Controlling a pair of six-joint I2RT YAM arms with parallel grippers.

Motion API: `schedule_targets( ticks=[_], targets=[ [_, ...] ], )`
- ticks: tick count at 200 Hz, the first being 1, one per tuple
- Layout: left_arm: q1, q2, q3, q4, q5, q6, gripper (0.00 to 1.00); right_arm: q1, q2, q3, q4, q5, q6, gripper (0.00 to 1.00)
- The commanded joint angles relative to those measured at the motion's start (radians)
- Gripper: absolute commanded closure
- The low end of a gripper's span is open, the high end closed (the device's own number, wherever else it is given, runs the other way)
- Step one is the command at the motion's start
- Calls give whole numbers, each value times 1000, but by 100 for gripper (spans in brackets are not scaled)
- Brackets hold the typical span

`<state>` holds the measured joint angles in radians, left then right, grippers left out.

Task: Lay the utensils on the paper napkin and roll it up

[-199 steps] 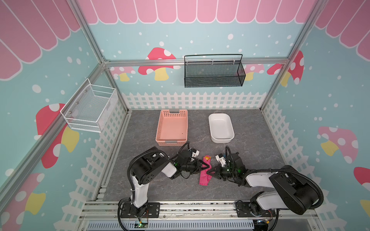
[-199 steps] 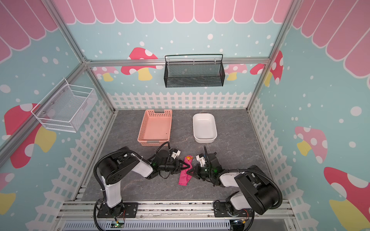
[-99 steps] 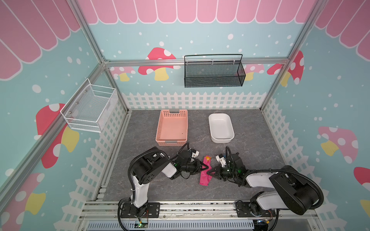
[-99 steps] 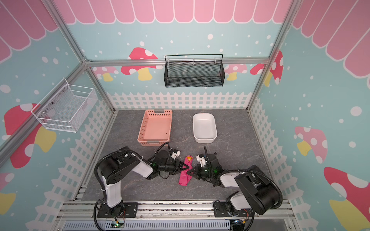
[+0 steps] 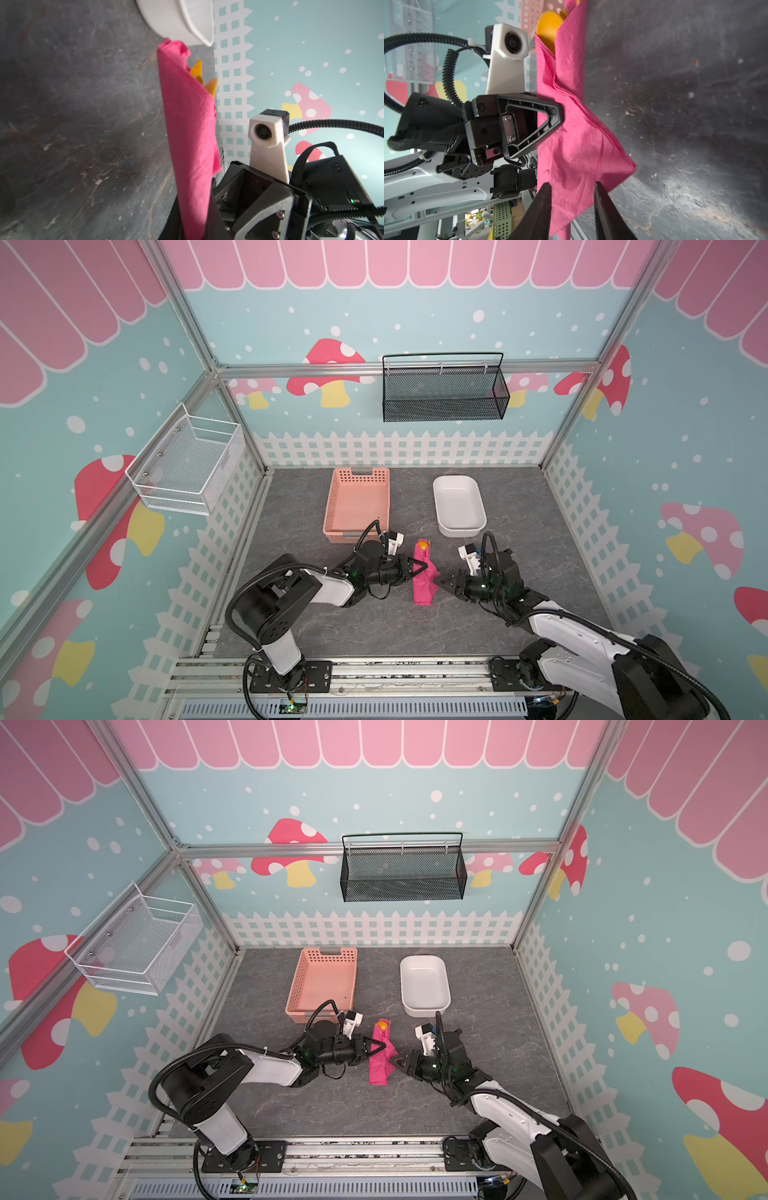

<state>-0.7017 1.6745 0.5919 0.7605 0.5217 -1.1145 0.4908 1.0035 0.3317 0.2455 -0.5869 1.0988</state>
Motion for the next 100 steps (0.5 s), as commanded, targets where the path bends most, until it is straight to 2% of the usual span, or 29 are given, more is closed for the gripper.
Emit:
schedule_targets(
  ticks=[1,23,41,75,100],
  targets=[
    [19,-106,56,-108,-57,115,91,-4,-89,76,-95,60,-106,58],
    [27,-205,121,-229,-88,240,92,-4,-153,112,-74,61,-155,45],
    [28,-281,187,-321,-102,349,93,-2,-174,122,12,23,-175,38],
    [28,-399,280,-397,-116,488,94,16,-171,112,261,-29,-130,33],
    [28,-470,317,-417,-148,542,96,46,-166,116,398,-27,-117,32]
  ],
)
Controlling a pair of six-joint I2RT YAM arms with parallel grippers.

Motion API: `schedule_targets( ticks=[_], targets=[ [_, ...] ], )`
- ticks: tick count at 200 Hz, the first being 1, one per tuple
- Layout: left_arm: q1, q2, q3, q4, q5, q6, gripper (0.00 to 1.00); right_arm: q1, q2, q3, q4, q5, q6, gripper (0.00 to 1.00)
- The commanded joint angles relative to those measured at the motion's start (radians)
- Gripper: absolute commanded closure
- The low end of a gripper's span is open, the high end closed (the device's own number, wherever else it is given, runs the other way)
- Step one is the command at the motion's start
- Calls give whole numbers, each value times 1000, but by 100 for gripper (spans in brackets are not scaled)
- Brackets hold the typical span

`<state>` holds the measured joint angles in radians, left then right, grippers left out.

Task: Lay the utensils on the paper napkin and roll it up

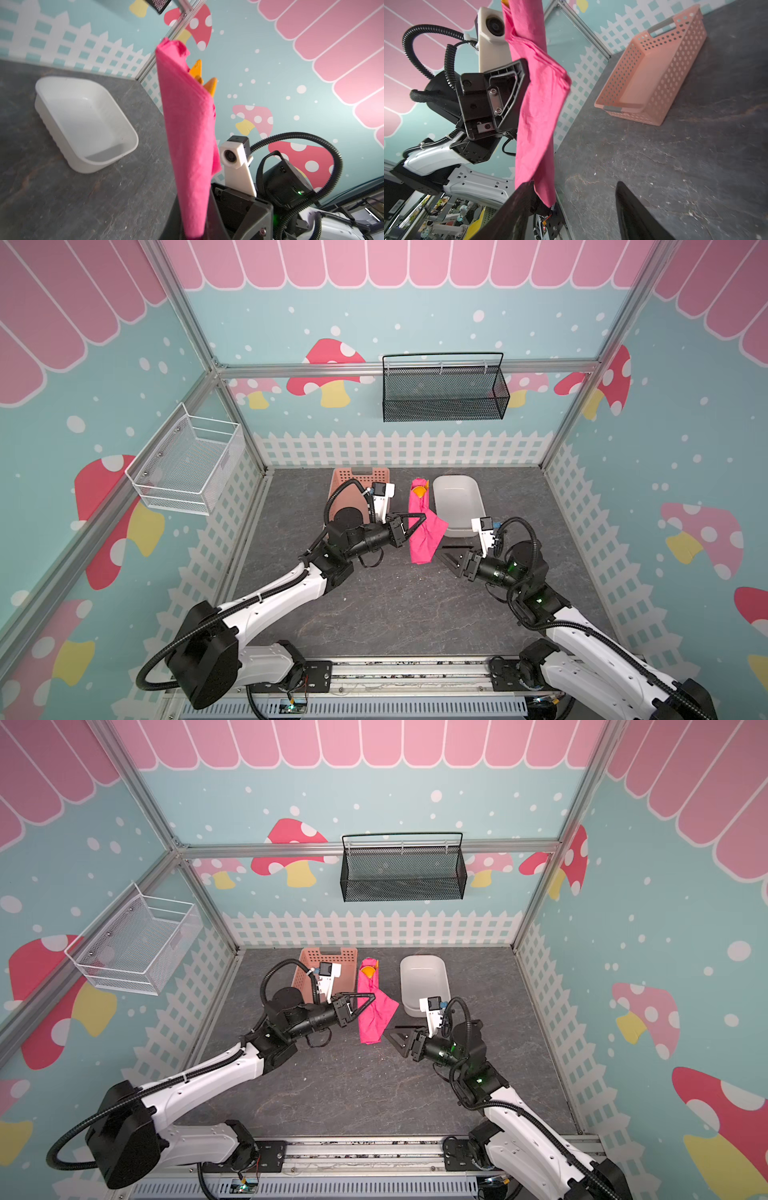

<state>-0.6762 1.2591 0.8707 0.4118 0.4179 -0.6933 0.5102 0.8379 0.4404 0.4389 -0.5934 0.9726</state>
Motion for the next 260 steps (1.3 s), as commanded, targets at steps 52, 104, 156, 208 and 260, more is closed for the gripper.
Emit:
schedule_targets(
  ticks=[52,104,156,208,260],
  targets=[
    [3,-147,61,-64,-94,170,99,105,48,63,366,6,-11,26],
    [3,-170,100,-99,-124,166,100,179,139,125,436,55,-60,18],
    [1,-170,112,-102,-143,153,100,219,253,206,451,63,-82,18],
    [0,-181,122,-126,-164,158,100,243,340,235,482,64,-50,33],
    [1,-205,122,-139,-174,169,100,243,305,209,450,101,-54,58]
  ],
)
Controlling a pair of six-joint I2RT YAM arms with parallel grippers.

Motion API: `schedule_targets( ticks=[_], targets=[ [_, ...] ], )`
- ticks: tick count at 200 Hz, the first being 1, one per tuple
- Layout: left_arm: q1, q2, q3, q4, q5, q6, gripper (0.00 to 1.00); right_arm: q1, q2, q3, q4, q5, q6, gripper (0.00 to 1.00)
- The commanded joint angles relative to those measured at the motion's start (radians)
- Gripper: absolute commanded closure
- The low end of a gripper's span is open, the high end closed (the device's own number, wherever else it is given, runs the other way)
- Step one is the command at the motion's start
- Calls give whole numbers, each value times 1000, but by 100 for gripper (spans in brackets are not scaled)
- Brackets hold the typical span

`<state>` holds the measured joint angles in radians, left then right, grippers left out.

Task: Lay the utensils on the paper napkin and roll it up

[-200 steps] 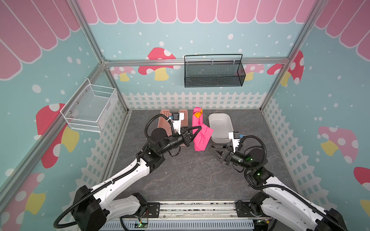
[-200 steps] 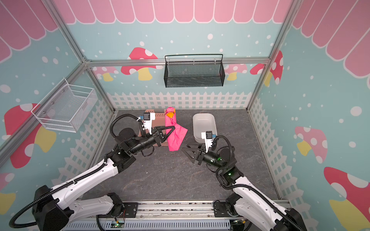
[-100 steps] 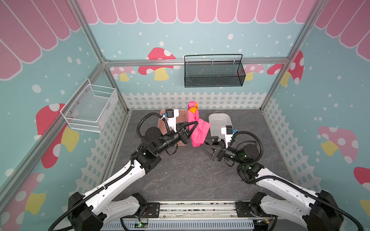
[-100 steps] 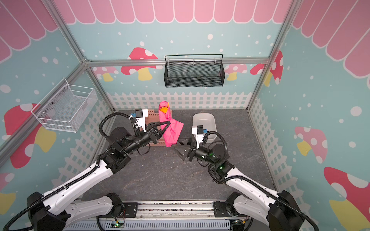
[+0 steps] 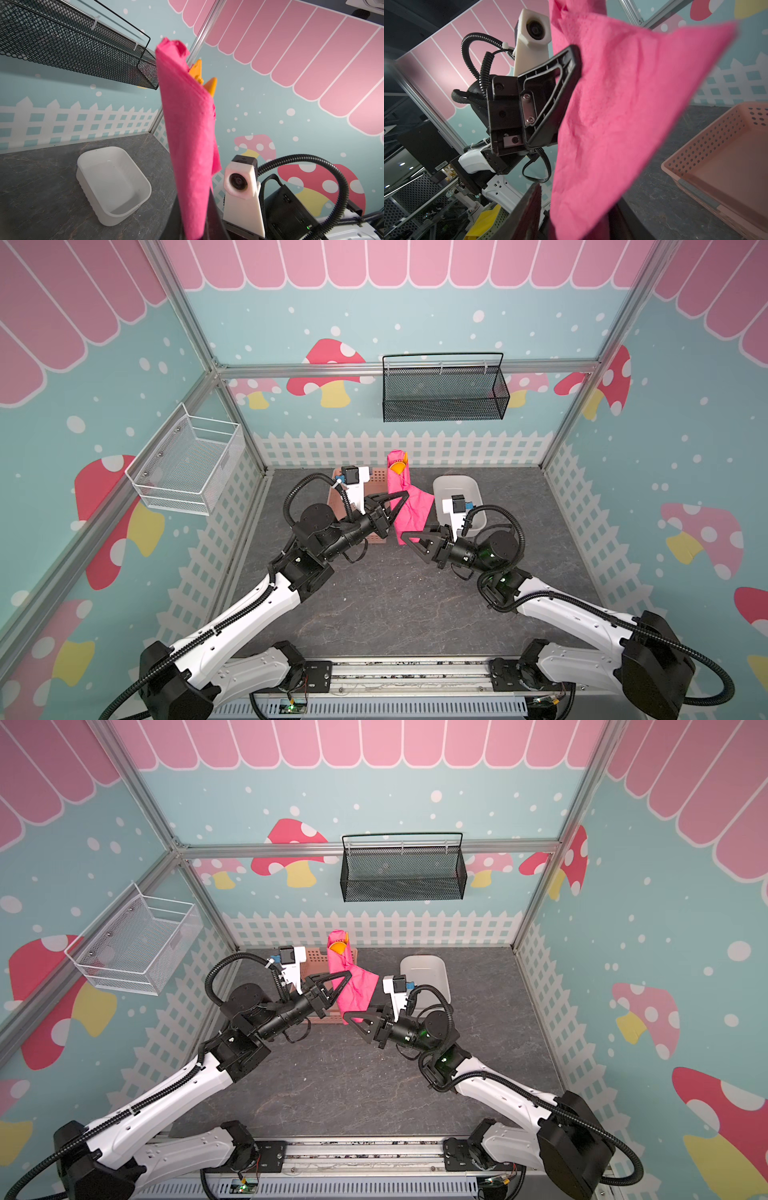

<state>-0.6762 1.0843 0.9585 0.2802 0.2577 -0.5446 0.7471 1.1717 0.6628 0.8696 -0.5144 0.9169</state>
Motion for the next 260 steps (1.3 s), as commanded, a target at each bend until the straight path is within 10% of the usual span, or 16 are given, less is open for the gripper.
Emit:
schedule_targets(
  ticks=[1,103,122,188,260],
  targets=[
    [2,-31,33,-8,-14,21,100,6,-30,-14,19,23,2,59],
    [1,-55,37,-16,-11,22,100,5,-58,-12,1,20,-8,95],
    [2,-55,43,-16,1,19,87,5,-72,-10,0,22,-17,99],
    [0,-85,42,-7,110,32,56,5,-120,51,-60,10,-85,100],
    [1,-132,12,-1,205,45,51,5,-166,102,-77,-45,-121,100]
  ],
)
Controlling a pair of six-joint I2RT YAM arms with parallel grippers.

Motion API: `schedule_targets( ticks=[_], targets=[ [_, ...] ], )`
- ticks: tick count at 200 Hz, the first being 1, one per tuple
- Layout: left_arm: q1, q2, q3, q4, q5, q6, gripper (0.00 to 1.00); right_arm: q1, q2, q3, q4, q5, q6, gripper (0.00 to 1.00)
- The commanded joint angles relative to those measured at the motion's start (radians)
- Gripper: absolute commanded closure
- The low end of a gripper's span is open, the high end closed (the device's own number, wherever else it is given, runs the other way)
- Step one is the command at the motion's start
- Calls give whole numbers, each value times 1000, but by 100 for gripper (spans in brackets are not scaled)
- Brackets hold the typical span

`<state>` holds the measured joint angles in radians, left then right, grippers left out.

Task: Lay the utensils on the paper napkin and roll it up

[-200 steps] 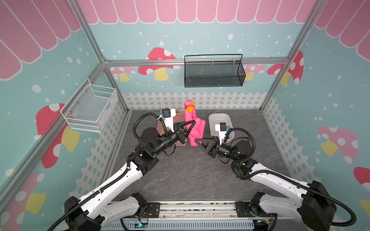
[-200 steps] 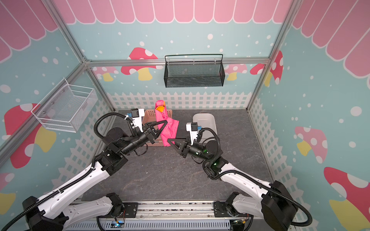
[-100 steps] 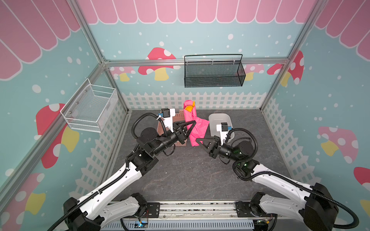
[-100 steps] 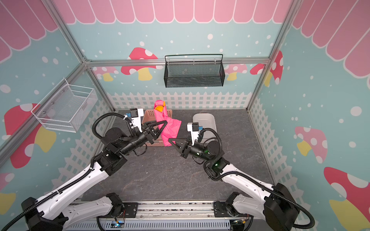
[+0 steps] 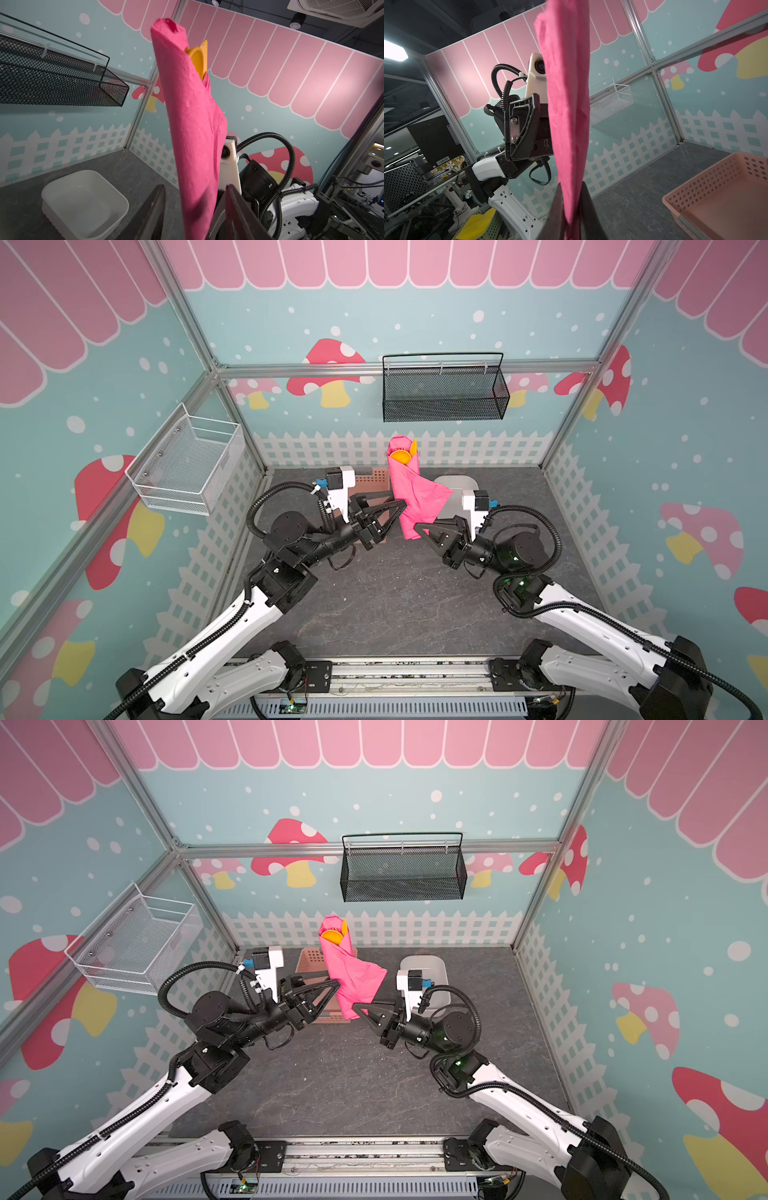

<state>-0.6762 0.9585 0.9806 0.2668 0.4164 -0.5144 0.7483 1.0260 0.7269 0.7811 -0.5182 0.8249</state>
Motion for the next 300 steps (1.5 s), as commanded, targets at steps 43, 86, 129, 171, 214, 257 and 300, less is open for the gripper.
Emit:
schedule_targets(
  ticks=[43,86,129,171,214,257,300],
  targets=[
    [-4,45,19,52,125,-21,55,4,-9,57,10,-93,-37,100],
    [-6,53,24,71,125,-10,61,5,-7,67,18,-110,-35,100],
    [-8,71,38,98,153,-16,63,4,11,79,16,-127,-32,100],
    [-8,83,58,96,167,-13,64,5,19,83,16,-133,-27,100],
    [-10,90,69,100,172,-11,66,6,27,86,14,-140,-21,100],
    [-11,104,76,98,177,-10,73,5,31,92,14,-150,-19,100],
    [-11,115,84,103,185,-10,82,5,31,94,12,-158,-21,100]
  ],
)
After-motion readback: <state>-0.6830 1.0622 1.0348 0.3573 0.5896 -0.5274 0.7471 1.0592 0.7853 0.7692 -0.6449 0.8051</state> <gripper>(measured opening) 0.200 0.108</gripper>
